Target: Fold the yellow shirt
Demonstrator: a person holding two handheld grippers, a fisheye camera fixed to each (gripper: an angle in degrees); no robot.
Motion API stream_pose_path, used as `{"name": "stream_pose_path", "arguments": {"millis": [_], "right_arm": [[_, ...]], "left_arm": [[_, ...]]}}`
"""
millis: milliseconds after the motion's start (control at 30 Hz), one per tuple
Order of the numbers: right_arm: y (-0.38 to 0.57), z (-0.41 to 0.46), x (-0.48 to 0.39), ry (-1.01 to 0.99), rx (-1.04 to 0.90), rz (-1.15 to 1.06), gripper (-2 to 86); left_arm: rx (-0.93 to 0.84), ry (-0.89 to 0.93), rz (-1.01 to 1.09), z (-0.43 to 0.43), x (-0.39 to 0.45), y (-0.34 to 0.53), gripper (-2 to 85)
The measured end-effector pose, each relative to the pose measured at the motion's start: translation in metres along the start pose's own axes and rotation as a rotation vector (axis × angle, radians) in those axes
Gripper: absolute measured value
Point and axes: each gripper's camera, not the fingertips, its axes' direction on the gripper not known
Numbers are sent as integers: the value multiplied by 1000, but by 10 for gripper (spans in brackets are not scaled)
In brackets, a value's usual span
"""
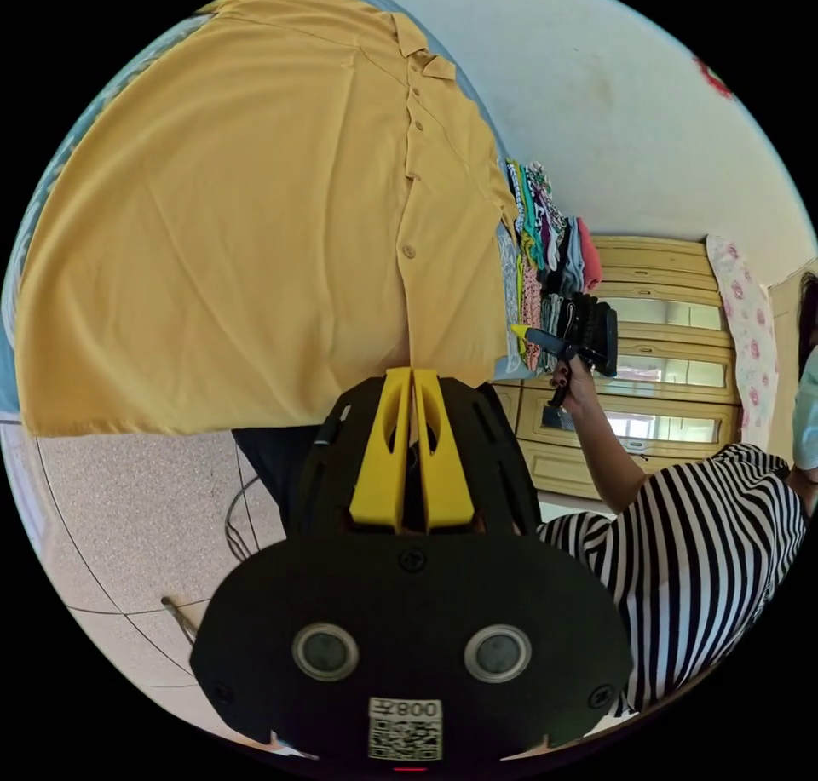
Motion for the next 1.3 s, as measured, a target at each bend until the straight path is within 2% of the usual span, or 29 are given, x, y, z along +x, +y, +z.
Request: {"name": "stream_pose_path", "arguments": {"millis": [133, 400, 667, 800, 1033, 1300], "right_arm": [[35, -8, 22, -71, 9, 88, 77], [65, -24, 30, -93, -2, 119, 95], [92, -48, 24, 30, 3, 105, 84], [104, -61, 30, 77, -22, 94, 27], [141, -99, 85, -132, -3, 184, 2], [160, -111, 122, -261, 2, 236, 0]], "left_arm": [[-14, -21, 5, 3, 1, -8, 6], [-28, -31, 25, 17, 12, -27, 19], [-35, -51, 25, 29, 25, -44, 23], [-25, -47, 9, 33, 30, -52, 21], [-10, -50, 6, 39, 42, -70, 19], [-14, -71, -5, 56, 59, -100, 18]]}}
